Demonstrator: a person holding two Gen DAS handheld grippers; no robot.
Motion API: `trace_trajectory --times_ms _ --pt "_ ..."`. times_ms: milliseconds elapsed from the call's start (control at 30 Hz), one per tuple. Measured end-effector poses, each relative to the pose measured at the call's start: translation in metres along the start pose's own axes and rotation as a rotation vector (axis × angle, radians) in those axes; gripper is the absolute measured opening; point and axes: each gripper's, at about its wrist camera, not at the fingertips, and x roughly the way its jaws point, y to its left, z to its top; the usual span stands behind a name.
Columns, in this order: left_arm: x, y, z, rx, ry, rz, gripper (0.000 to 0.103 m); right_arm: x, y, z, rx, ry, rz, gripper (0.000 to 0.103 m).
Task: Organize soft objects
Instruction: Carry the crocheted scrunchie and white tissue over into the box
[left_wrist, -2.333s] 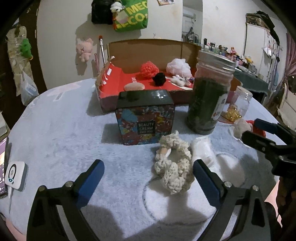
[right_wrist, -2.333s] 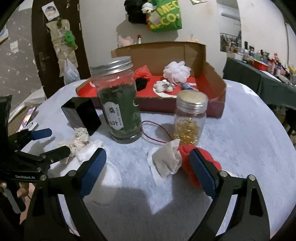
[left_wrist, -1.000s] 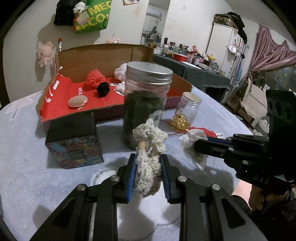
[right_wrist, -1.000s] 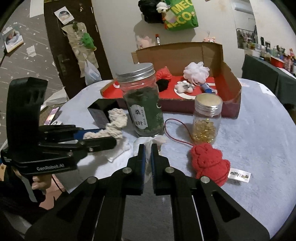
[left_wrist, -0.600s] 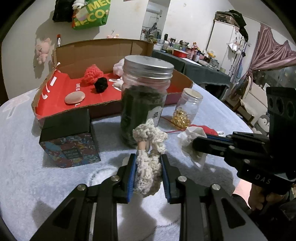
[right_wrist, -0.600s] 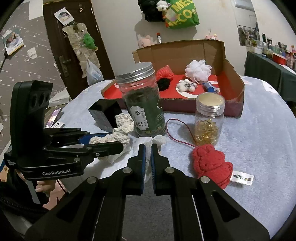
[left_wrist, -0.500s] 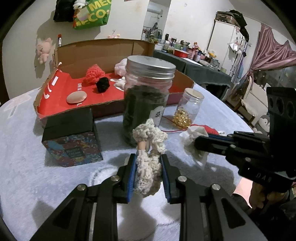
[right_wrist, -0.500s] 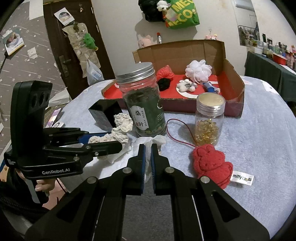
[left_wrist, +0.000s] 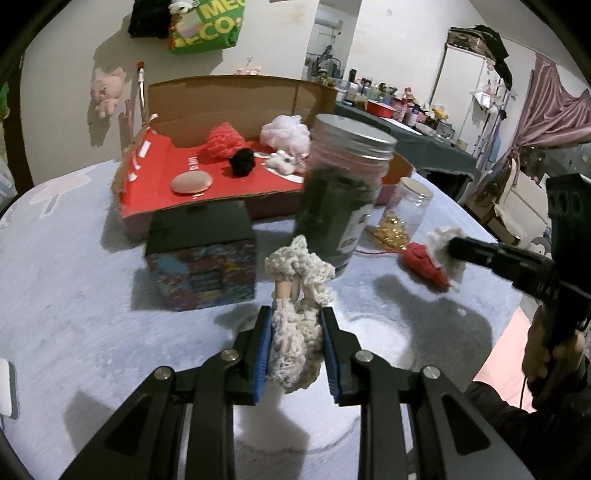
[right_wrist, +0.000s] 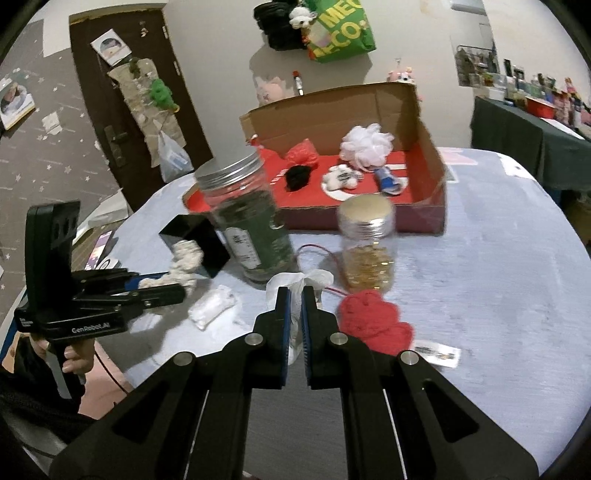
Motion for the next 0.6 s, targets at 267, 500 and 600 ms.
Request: trace_trajectory --times_ms 267,500,600 --pt "-0.013 0.025 -0.012 -0.031 0.002 0.057 0.027 -0.014 -0.026 0.004 0.040 -0.003 -0.042 0.005" --pt "-0.029 0.059 -0.021 -0.089 -0.009 0.114 0.027 -0.022 -0.046 0.011 0.085 -0.008 -0.047 0.005" --pt "-0.030 0.072 -0.020 -0.103 -0.013 0.144 0.027 -0.022 -0.054 0.014 0.093 -0.007 -0.060 0.005"
